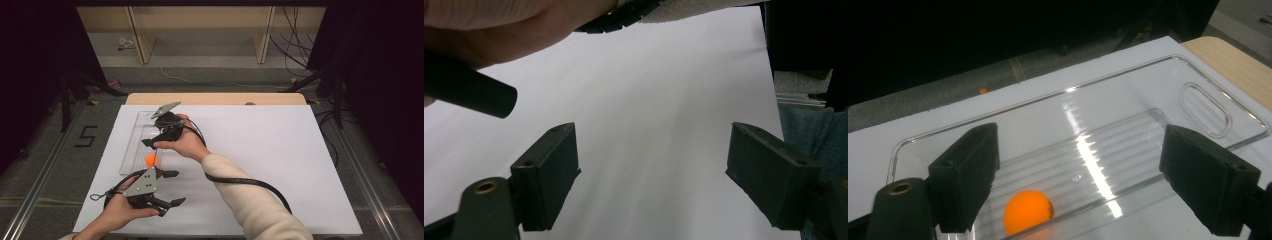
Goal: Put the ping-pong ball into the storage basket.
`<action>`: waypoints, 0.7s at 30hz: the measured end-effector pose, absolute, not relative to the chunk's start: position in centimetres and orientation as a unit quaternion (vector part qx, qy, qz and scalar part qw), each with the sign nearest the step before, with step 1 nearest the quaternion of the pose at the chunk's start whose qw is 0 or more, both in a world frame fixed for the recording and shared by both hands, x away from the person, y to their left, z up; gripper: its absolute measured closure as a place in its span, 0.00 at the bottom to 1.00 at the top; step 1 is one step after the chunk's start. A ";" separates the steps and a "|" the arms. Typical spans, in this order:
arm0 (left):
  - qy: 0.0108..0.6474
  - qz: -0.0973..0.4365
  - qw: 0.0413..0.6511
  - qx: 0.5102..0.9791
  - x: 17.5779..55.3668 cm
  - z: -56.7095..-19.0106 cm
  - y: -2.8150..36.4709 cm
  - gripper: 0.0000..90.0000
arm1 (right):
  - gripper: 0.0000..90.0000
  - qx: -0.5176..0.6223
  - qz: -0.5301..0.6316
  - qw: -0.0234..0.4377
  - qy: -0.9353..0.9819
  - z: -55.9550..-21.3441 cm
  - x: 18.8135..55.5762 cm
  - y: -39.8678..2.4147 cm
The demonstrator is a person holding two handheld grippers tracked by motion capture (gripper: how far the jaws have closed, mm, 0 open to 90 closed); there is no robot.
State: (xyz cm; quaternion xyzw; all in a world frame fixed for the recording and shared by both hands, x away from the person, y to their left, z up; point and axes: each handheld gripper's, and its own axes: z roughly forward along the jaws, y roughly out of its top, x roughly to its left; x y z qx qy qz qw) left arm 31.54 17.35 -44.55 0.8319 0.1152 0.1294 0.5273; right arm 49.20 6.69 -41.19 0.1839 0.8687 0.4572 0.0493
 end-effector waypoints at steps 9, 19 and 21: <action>0.116 0.129 0.527 0.832 31.6 -44.6 17.4 0.22 | 0.19 0.191 0.462 0.056 0.864 -41.0 48.8 5.1; 0.117 0.130 0.527 0.832 31.6 -44.6 17.4 0.22 | 0.18 0.199 0.460 0.058 0.863 -41.1 48.5 3.6; 0.117 0.130 0.527 0.832 31.6 -44.6 17.4 0.22 | 0.18 0.201 0.459 0.059 0.863 -41.1 48.5 3.2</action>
